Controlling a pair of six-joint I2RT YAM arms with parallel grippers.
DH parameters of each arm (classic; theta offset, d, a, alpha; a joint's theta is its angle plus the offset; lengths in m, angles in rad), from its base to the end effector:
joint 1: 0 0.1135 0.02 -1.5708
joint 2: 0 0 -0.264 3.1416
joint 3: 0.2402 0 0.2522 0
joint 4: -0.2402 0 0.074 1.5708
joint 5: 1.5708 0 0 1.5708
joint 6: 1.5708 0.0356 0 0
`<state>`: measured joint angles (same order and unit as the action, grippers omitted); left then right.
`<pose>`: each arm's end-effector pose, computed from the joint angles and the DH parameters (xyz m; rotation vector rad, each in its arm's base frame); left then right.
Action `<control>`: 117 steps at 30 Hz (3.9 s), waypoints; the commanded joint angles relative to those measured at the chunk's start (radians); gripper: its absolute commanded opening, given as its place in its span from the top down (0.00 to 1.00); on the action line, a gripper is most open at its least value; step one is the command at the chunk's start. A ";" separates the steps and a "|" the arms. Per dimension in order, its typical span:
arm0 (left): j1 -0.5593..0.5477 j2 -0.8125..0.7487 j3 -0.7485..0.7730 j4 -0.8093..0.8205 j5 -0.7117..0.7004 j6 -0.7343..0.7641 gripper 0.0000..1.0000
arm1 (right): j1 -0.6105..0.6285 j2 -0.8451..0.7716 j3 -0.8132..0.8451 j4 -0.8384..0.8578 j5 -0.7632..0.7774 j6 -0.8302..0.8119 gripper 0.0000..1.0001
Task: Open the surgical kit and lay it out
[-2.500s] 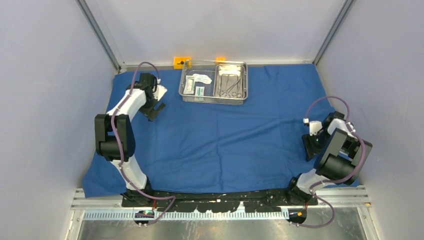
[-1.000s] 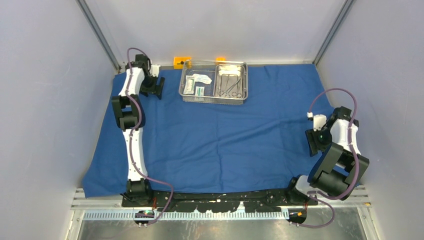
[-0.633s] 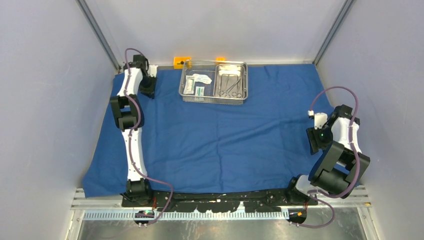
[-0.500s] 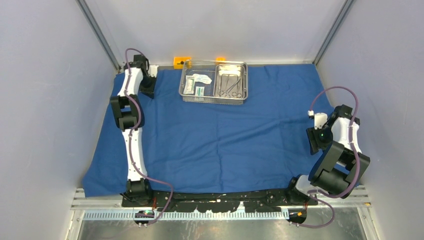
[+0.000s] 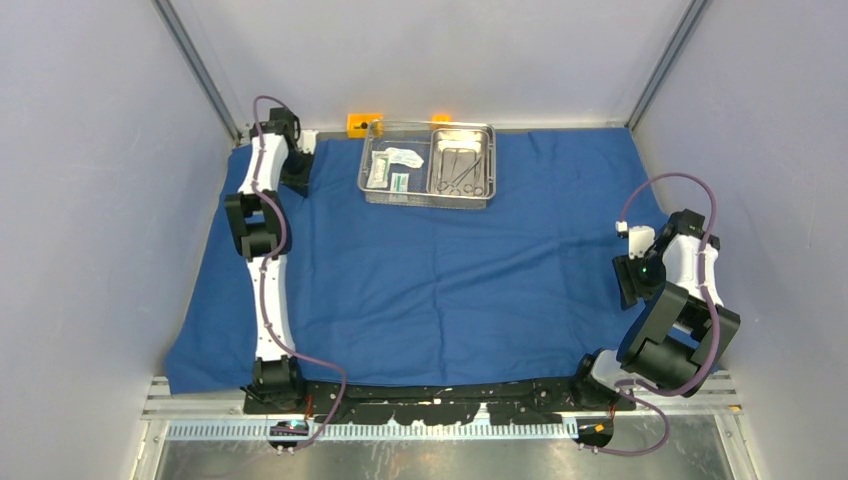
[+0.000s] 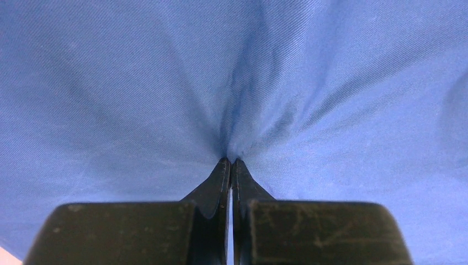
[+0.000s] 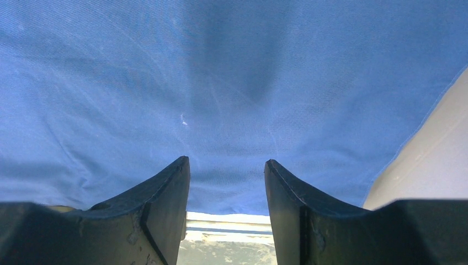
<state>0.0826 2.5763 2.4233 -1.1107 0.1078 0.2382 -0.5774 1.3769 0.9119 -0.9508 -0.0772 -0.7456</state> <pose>0.5258 0.0397 0.1726 0.2427 2.8101 -0.0805 0.1958 -0.1243 0.2082 -0.2585 2.9603 -0.0512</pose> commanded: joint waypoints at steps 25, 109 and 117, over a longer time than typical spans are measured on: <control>-0.005 0.156 0.224 0.063 -0.244 0.048 1.00 | -0.003 0.001 0.053 -0.026 -0.004 0.010 0.43; -0.018 -0.505 -0.630 0.392 -0.173 0.083 0.05 | 0.299 0.804 0.671 0.335 0.008 0.506 0.97; -0.017 -0.530 -0.642 0.396 -0.178 0.087 0.05 | 0.296 0.761 0.757 0.337 -0.068 0.561 0.91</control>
<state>0.0608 2.1159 1.7859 -0.7513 -0.0612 0.3180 -0.2787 2.1365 1.6127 -0.5972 -0.1032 -0.2245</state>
